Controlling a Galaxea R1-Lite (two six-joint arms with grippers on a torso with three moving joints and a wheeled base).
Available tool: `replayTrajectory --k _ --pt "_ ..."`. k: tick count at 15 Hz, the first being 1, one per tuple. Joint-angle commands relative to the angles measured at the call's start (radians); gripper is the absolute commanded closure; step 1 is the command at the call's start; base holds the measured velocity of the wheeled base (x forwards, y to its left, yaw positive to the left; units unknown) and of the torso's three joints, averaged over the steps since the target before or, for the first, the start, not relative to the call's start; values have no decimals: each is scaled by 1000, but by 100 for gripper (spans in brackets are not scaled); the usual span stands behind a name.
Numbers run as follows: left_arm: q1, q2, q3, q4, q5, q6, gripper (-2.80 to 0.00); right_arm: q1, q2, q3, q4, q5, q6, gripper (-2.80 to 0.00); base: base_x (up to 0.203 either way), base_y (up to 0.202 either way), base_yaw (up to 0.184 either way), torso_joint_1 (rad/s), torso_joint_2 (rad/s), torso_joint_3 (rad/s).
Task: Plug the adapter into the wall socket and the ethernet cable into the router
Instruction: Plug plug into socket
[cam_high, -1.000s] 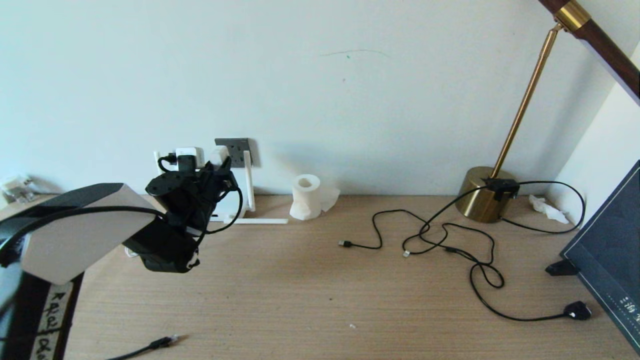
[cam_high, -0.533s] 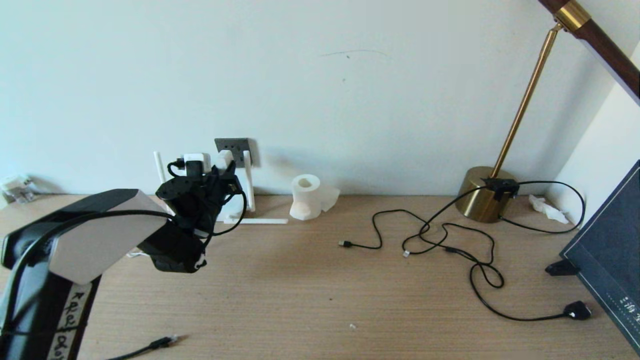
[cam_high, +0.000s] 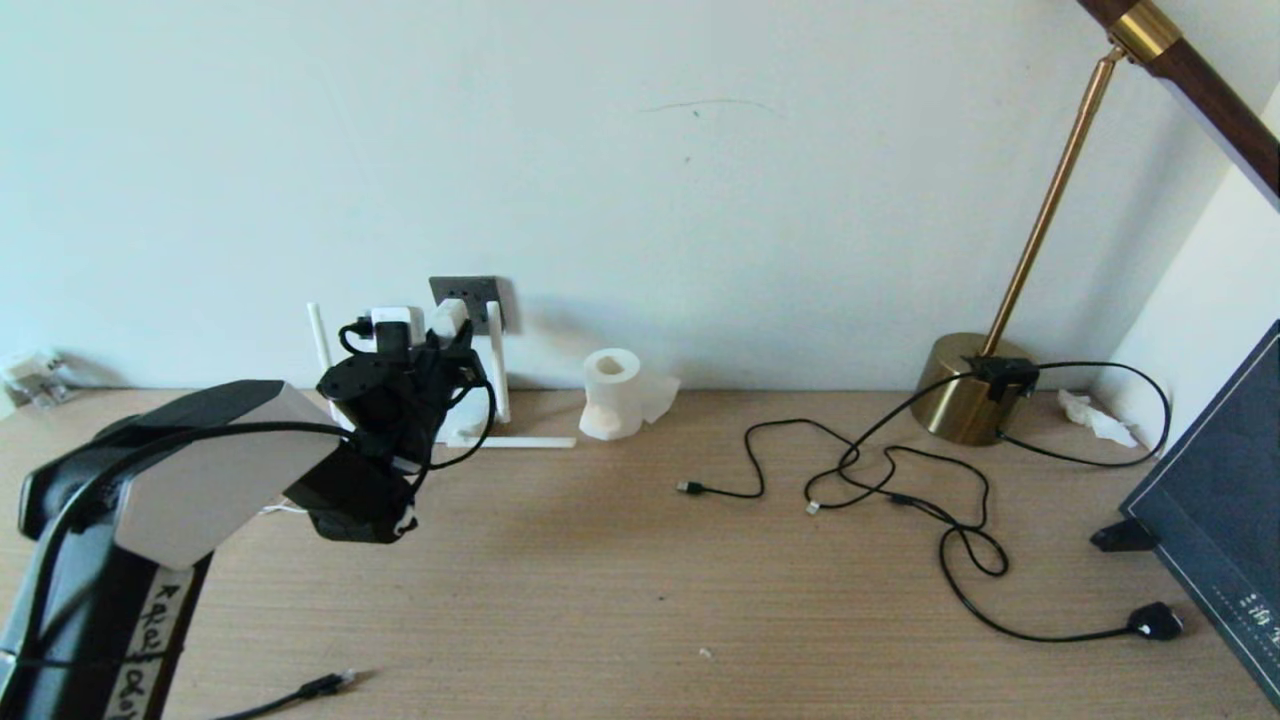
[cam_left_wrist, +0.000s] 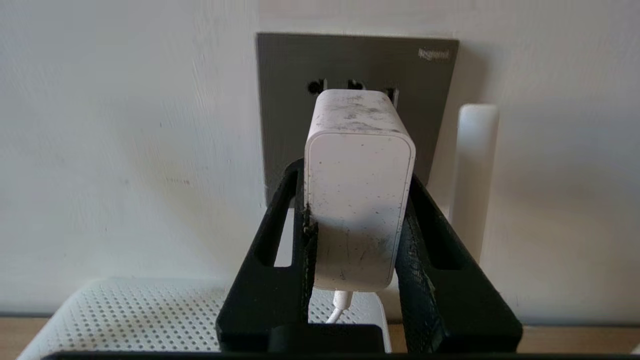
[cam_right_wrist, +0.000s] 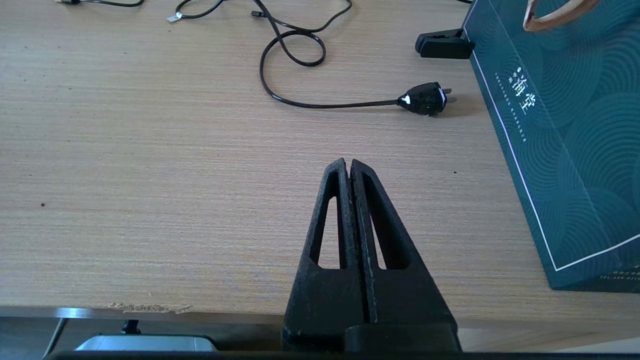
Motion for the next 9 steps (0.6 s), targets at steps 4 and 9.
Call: replayTrajectory --k 4,9 --pt "3 2 -7 -8 0 0 0 0 0 0 1 0 0 0 0 0 0 0 0 0" --pt "10 26 -57 -8 -3 0 0 0 1 0 1 0 0 0 0 0 0 0 0 0"
